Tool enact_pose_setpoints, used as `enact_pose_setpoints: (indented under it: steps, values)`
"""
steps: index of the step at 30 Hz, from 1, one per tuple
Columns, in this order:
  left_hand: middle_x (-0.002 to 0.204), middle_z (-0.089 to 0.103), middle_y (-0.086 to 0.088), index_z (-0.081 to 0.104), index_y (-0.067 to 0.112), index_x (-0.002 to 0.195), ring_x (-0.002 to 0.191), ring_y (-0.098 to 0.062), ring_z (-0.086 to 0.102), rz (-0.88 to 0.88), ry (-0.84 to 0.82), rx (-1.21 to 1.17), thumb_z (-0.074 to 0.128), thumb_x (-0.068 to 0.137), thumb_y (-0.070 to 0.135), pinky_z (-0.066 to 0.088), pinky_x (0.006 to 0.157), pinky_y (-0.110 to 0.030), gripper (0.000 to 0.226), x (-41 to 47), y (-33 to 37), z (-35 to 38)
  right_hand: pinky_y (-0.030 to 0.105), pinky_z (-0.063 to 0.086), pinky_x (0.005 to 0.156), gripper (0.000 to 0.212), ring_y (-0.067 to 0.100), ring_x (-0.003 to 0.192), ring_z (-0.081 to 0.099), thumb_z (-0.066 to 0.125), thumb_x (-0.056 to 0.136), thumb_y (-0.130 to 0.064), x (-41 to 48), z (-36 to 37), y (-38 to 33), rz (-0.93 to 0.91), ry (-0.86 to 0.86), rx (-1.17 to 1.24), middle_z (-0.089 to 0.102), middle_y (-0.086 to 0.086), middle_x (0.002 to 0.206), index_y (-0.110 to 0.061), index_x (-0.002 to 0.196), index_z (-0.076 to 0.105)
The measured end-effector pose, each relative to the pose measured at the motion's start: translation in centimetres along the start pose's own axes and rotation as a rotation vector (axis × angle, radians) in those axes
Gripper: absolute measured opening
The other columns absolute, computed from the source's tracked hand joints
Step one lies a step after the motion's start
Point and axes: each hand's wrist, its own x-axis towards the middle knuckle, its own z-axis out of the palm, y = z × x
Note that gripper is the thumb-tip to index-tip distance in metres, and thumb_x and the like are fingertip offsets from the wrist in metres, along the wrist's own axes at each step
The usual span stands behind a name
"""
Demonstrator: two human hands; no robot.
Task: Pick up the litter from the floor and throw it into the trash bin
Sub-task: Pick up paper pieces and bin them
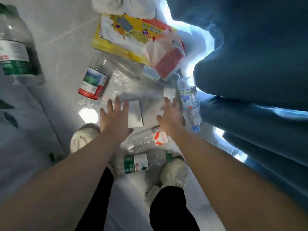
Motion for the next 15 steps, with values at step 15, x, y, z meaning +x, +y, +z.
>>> enact_pose_setpoints:
  steps: [15]
  values:
    - [0.120, 0.049, -0.013, 0.045, 0.016, 0.123, 0.105, -0.032, 0.054, 0.070, 0.191, -0.052, 0.071, 0.077, 0.012, 0.044, 0.078, -0.040, 0.052, 7.3, -0.6, 1.6, 0.028, 0.043, 0.053, 0.033, 0.022, 0.072, 0.058, 0.052, 0.093, -0.008, 6.1, 2.3, -0.4, 0.013, 0.165, 0.116, 0.039, 0.003, 0.127, -0.024, 0.122, 0.049]
